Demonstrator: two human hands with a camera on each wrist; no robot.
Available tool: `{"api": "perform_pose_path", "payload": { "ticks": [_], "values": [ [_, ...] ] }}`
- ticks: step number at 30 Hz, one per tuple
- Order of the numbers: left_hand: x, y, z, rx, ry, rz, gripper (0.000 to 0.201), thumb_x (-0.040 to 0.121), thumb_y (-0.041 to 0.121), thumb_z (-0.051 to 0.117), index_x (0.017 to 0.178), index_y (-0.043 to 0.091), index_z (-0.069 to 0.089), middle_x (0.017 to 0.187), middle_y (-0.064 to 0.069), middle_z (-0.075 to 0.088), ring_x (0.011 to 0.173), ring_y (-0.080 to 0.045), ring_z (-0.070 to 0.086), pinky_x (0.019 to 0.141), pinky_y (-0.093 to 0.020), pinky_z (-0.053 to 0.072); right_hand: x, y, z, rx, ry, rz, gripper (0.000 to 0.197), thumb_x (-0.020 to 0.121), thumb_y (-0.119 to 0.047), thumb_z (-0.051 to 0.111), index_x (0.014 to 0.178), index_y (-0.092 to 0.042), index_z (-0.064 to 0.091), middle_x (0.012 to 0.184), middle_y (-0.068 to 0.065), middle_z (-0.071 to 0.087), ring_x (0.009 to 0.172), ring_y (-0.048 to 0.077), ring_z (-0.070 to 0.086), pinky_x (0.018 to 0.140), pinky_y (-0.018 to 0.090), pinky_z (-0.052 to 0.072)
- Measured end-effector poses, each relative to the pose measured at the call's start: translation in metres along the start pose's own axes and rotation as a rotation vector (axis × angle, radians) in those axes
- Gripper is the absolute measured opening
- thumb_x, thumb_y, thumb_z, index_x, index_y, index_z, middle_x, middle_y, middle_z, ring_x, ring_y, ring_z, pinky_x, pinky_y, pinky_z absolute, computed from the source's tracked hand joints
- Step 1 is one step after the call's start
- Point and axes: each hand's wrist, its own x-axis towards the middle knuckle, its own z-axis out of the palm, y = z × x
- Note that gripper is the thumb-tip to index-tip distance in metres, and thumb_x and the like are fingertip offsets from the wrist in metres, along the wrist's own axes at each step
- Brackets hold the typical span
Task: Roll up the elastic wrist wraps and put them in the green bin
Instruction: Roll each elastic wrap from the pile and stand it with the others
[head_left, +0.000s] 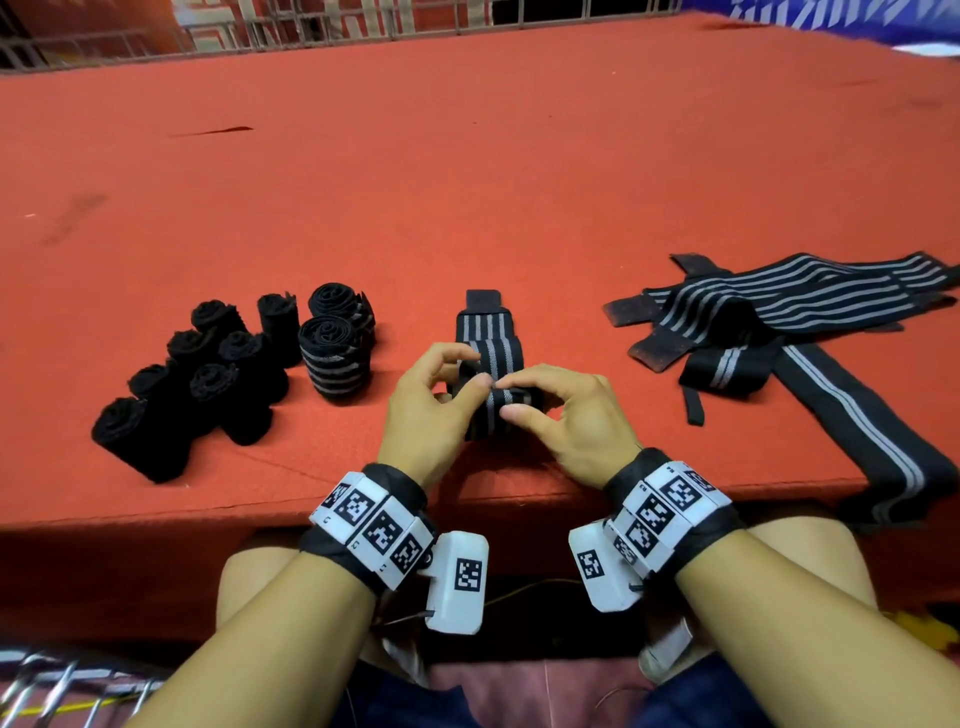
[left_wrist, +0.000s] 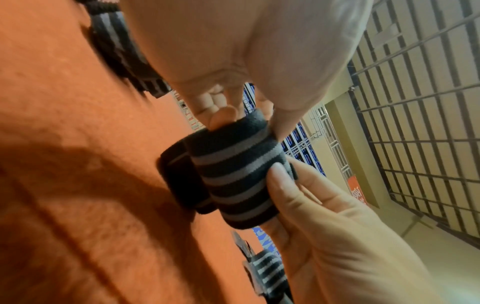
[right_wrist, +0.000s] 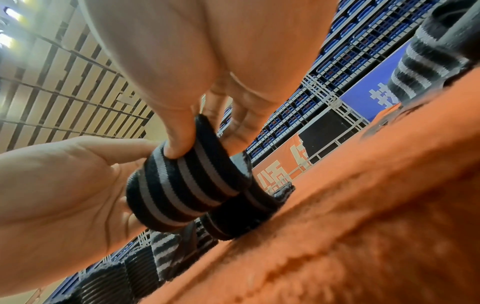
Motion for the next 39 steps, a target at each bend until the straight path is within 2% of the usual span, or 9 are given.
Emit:
{"api": "perform_pose_path", "payload": {
  "ticks": [3, 10, 13, 16, 20, 26, 30, 34, 39],
  "values": [
    [-0.001, 0.001, -0.004, 0.039, -0.046, 0.013, 0.026, 0.071, 0.050, 0.079, 0.092, 0.035, 0.075, 0.108, 0.008, 0.069, 0.082, -0.020, 0.069, 0.082, -0.046, 0.060, 0.001, -0.001, -0.005, -0.035, 0.003, 0.044, 0.022, 0.086, -0.019, 0.079, 0.107, -0.026, 0.077, 0.093, -0.018, 0.072, 0.080, -0.001, 0.059, 0.074, 0.009, 0.037],
    [-0.002, 0.001, -0.011, 0.098, -0.142, 0.038, 0.017, 0.085, 0.024, 0.078, 0.103, 0.026, 0.077, 0.096, 0.009, 0.078, 0.094, -0.014, 0.073, 0.092, -0.050, 0.056, 0.007, -0.007, -0.010, 0.055, -0.022, 0.122, 0.015, 0.094, -0.025, 0.069, 0.109, -0.024, 0.069, 0.096, -0.014, 0.072, 0.091, 0.005, 0.067, 0.089, 0.037, 0.056],
    [-0.003, 0.002, -0.009, 0.000, -0.113, -0.015, 0.013, 0.089, 0.017, 0.076, 0.102, 0.018, 0.077, 0.096, 0.002, 0.079, 0.094, -0.017, 0.075, 0.091, -0.046, 0.059, 0.006, -0.009, -0.012, 0.097, -0.048, 0.102, 0.033, 0.089, -0.021, 0.075, 0.119, -0.027, 0.063, 0.114, -0.013, 0.067, 0.103, 0.008, 0.066, 0.085, 0.040, 0.057],
    [-0.002, 0.003, -0.011, -0.084, -0.079, -0.044, 0.012, 0.090, 0.004, 0.073, 0.101, 0.008, 0.071, 0.092, -0.007, 0.078, 0.088, -0.022, 0.076, 0.081, -0.038, 0.061, 0.002, -0.011, -0.015, 0.146, -0.096, 0.049, 0.050, 0.077, -0.010, 0.085, 0.120, -0.025, 0.064, 0.123, -0.007, 0.058, 0.102, 0.015, 0.065, 0.078, 0.035, 0.057],
    [-0.004, 0.008, -0.014, -0.163, -0.110, -0.078, 0.019, 0.090, -0.002, 0.070, 0.105, 0.008, 0.062, 0.082, -0.010, 0.078, 0.075, -0.024, 0.076, 0.065, -0.030, 0.060, 0.002, -0.012, -0.015, 0.059, -0.127, 0.021, 0.044, 0.074, -0.013, 0.088, 0.114, -0.022, 0.071, 0.114, -0.011, 0.064, 0.098, 0.003, 0.062, 0.083, 0.019, 0.049],
    [-0.006, 0.009, -0.015, -0.214, -0.134, -0.104, 0.020, 0.091, 0.008, 0.073, 0.104, -0.001, 0.061, 0.083, -0.016, 0.077, 0.072, -0.024, 0.073, 0.067, -0.030, 0.060, 0.002, -0.017, -0.015, -0.061, -0.147, 0.054, 0.025, 0.087, -0.019, 0.077, 0.111, -0.021, 0.071, 0.097, -0.018, 0.070, 0.085, -0.011, 0.060, 0.073, 0.006, 0.039],
    [-0.009, 0.010, -0.017, -0.224, -0.187, -0.122, 0.030, 0.086, 0.005, 0.076, 0.112, 0.001, 0.061, 0.093, -0.014, 0.078, 0.084, -0.025, 0.076, 0.076, -0.033, 0.062, 0.001, -0.021, -0.014, -0.061, -0.165, 0.074, 0.025, 0.091, -0.019, 0.072, 0.115, -0.022, 0.062, 0.101, -0.018, 0.066, 0.090, -0.009, 0.059, 0.075, 0.009, 0.040],
    [-0.008, 0.012, -0.018, -0.301, -0.177, -0.150, 0.023, 0.087, -0.001, 0.073, 0.109, -0.003, 0.063, 0.091, -0.016, 0.078, 0.081, -0.024, 0.077, 0.068, -0.025, 0.058, -0.002, -0.021, -0.013, 0.006, -0.202, 0.005, 0.060, 0.079, -0.017, 0.084, 0.131, -0.027, 0.057, 0.123, -0.009, 0.060, 0.117, 0.005, 0.057, 0.093, 0.026, 0.050],
    [-0.007, 0.011, -0.017, -0.325, -0.206, -0.169, 0.026, 0.089, -0.002, 0.071, 0.113, -0.006, 0.062, 0.087, -0.014, 0.077, 0.077, -0.020, 0.075, 0.068, -0.024, 0.057, -0.003, -0.016, -0.008, 0.055, -0.120, -0.055, 0.059, 0.070, -0.004, 0.087, 0.124, -0.022, 0.069, 0.118, -0.008, 0.064, 0.114, 0.011, 0.062, 0.092, 0.037, 0.055]
  ]
}}
